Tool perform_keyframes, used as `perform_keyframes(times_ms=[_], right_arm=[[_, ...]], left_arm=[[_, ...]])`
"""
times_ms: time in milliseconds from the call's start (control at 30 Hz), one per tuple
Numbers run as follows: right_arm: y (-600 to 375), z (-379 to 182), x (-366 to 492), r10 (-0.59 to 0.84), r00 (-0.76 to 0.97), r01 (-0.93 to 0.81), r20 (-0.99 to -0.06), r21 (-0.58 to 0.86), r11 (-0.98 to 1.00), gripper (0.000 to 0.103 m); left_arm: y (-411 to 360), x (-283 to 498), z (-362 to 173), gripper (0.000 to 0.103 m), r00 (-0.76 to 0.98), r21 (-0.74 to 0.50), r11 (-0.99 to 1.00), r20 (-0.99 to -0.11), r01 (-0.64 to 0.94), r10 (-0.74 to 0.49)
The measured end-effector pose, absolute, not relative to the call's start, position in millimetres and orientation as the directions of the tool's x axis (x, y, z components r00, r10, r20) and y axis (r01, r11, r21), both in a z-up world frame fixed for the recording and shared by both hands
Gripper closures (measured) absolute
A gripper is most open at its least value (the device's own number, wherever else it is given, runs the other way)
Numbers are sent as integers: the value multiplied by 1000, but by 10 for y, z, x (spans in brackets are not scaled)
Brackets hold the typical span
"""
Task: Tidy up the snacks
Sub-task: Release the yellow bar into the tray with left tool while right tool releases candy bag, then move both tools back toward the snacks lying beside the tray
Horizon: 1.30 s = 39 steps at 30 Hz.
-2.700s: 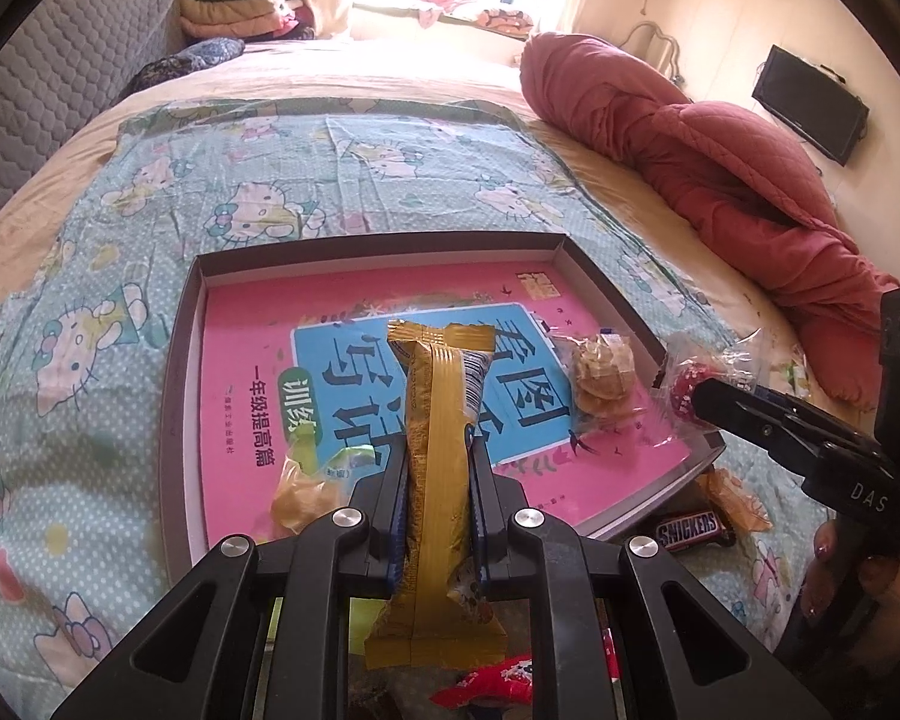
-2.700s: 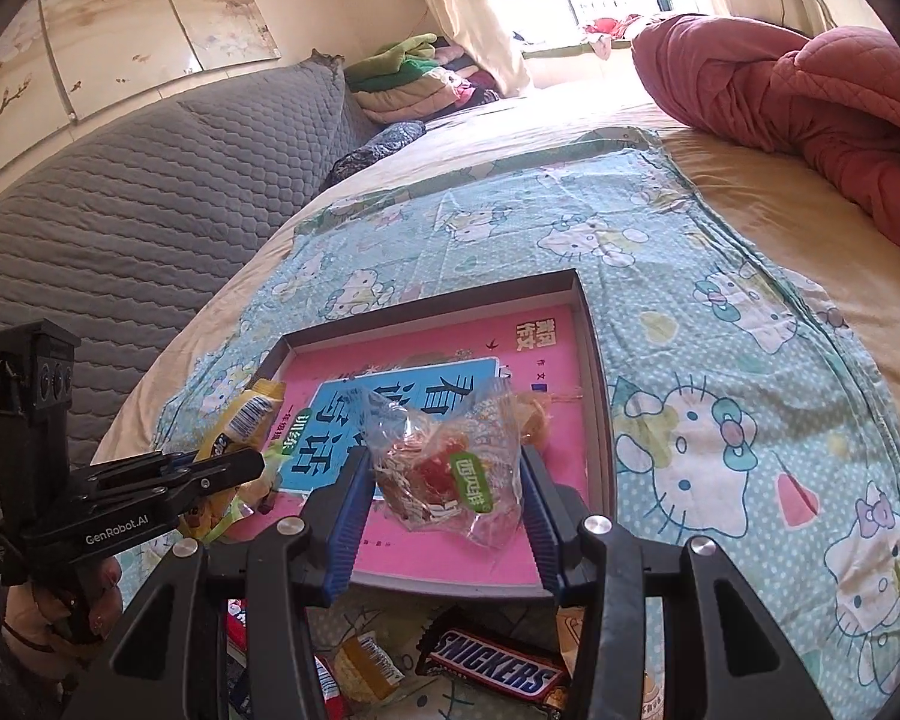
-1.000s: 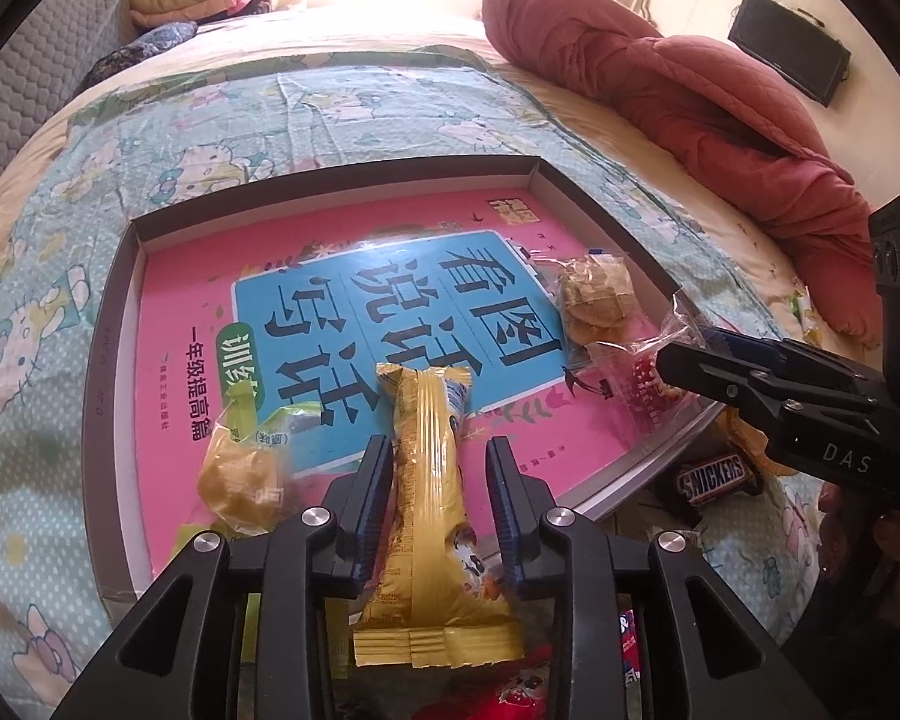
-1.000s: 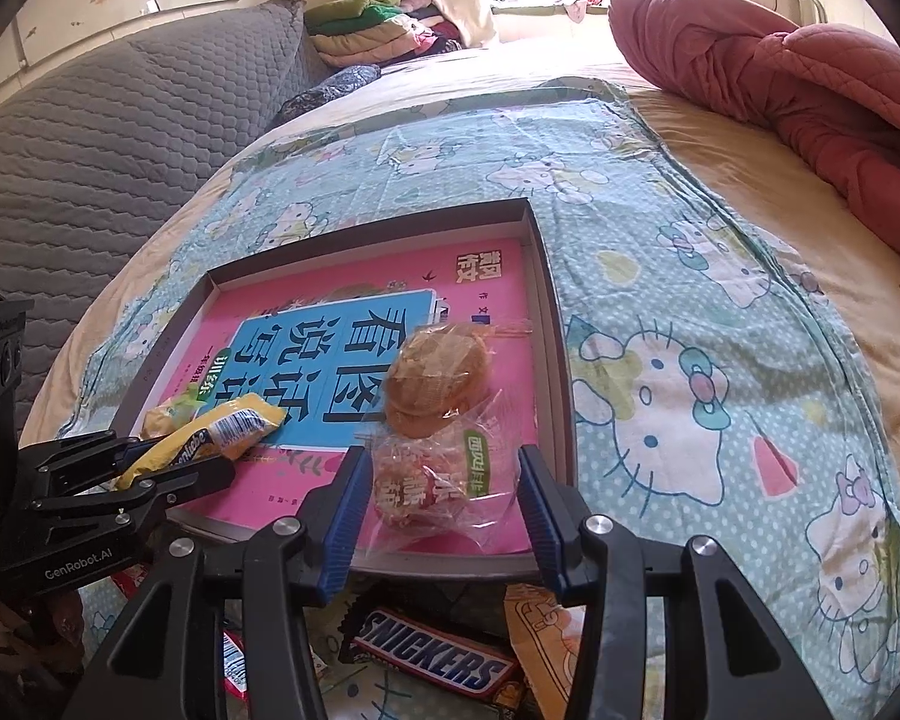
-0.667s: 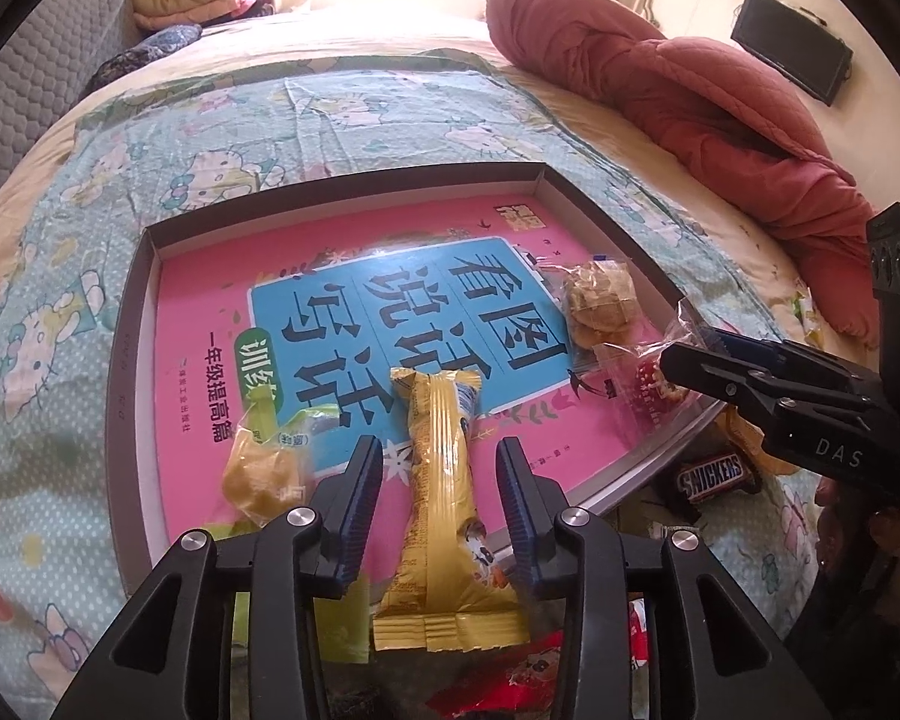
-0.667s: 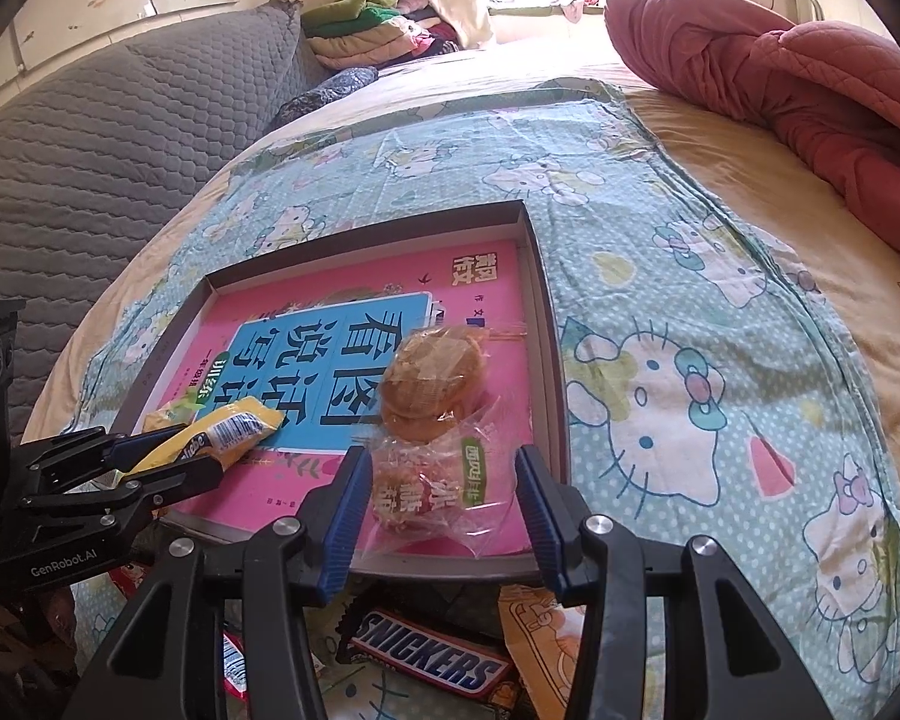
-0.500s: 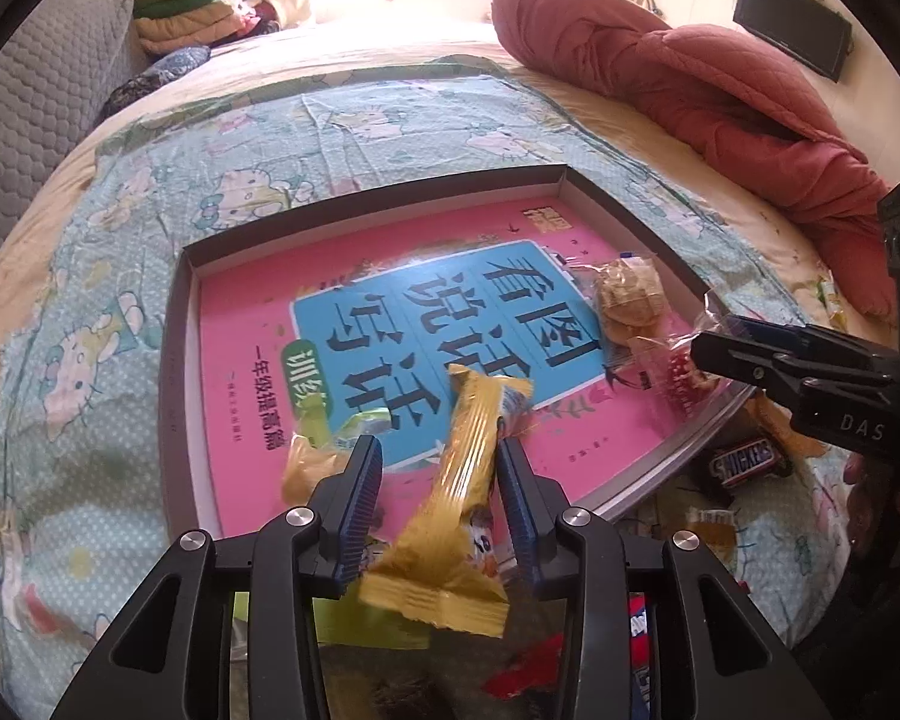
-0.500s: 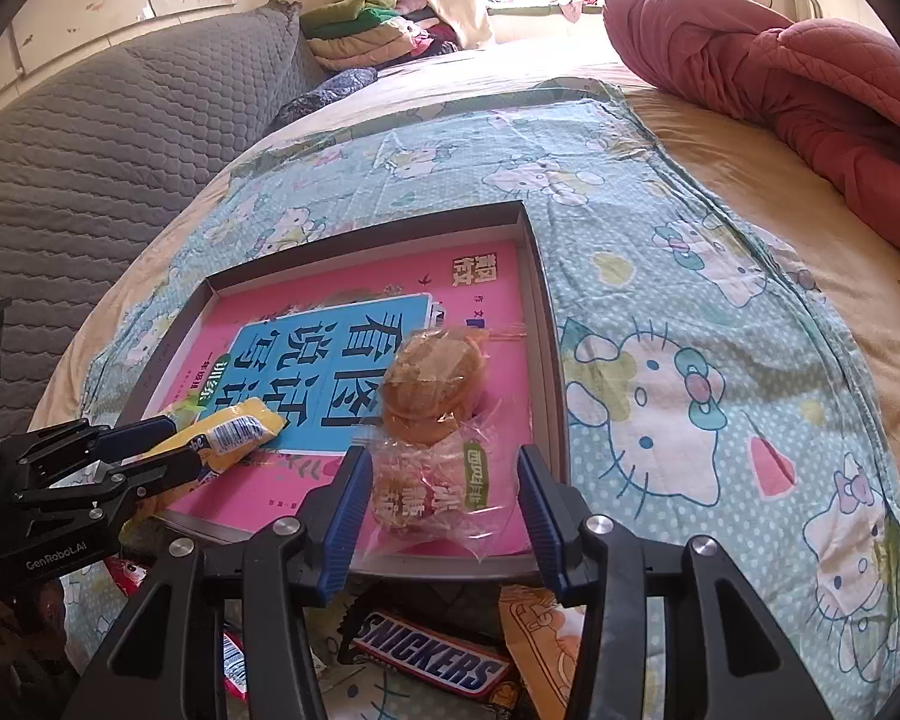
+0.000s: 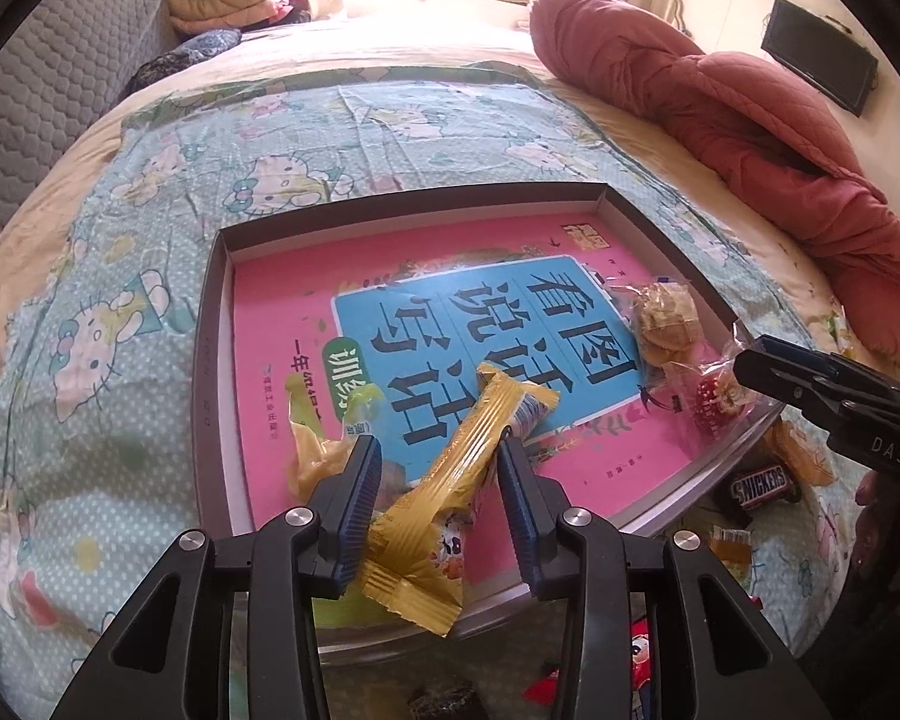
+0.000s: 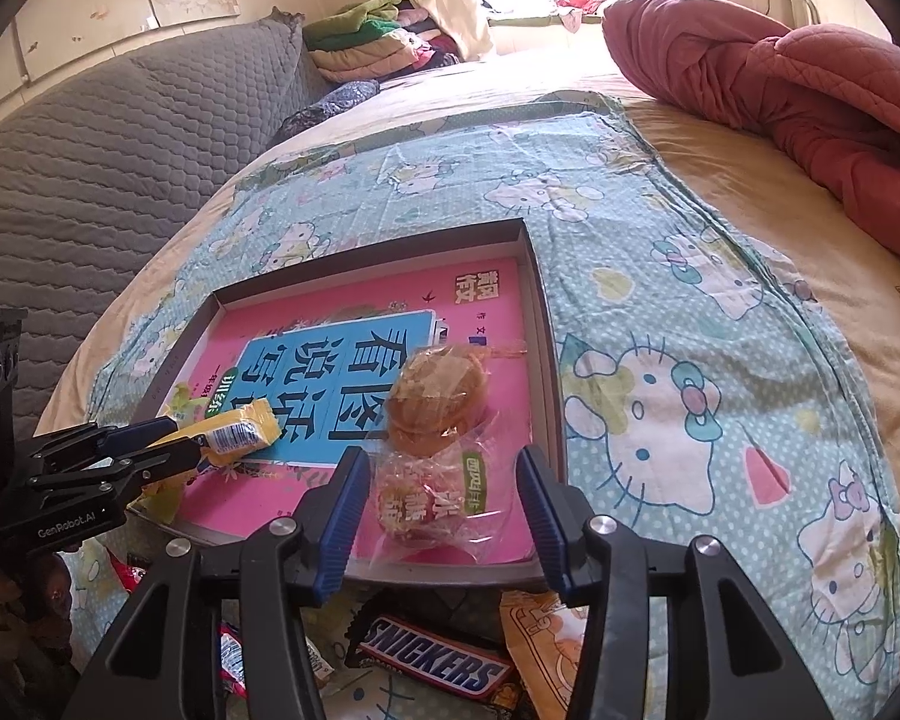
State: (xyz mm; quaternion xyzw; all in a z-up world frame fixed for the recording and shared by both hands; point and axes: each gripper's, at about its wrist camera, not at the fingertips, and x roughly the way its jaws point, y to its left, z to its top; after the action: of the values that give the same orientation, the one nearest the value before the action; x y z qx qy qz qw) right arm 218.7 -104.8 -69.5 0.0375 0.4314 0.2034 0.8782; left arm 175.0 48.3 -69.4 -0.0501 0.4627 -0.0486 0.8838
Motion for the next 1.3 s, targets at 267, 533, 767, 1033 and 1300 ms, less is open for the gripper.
perform_keyframes(times_ms=[267,533,767,1033,1300], right_arm=[[-1090,-647,2191,398,555,-319,-730,254,913,51],[-1102,-580,2178,418,567,-327,-710,271,905,48],[-1127,-534,2163,434,577,-329,-692,290,899,47],[-1155,-421,2129,471,590,-350,-656,318,881,43],[-1218,-294,2096,489,606,-357,-628,334,872,42]], left_arm=[[590,1735,-640,50,572,-168,986,-808,7,-141],[664,1682,-541,48,587,-204,979,-794,-9,-160],[733,1612,-404,46,616,-204,979,-774,-27,-144],[760,1451,-145,45,669,-206,978,-731,-27,-136],[772,1264,9,44,689,-211,977,-713,-34,-130]])
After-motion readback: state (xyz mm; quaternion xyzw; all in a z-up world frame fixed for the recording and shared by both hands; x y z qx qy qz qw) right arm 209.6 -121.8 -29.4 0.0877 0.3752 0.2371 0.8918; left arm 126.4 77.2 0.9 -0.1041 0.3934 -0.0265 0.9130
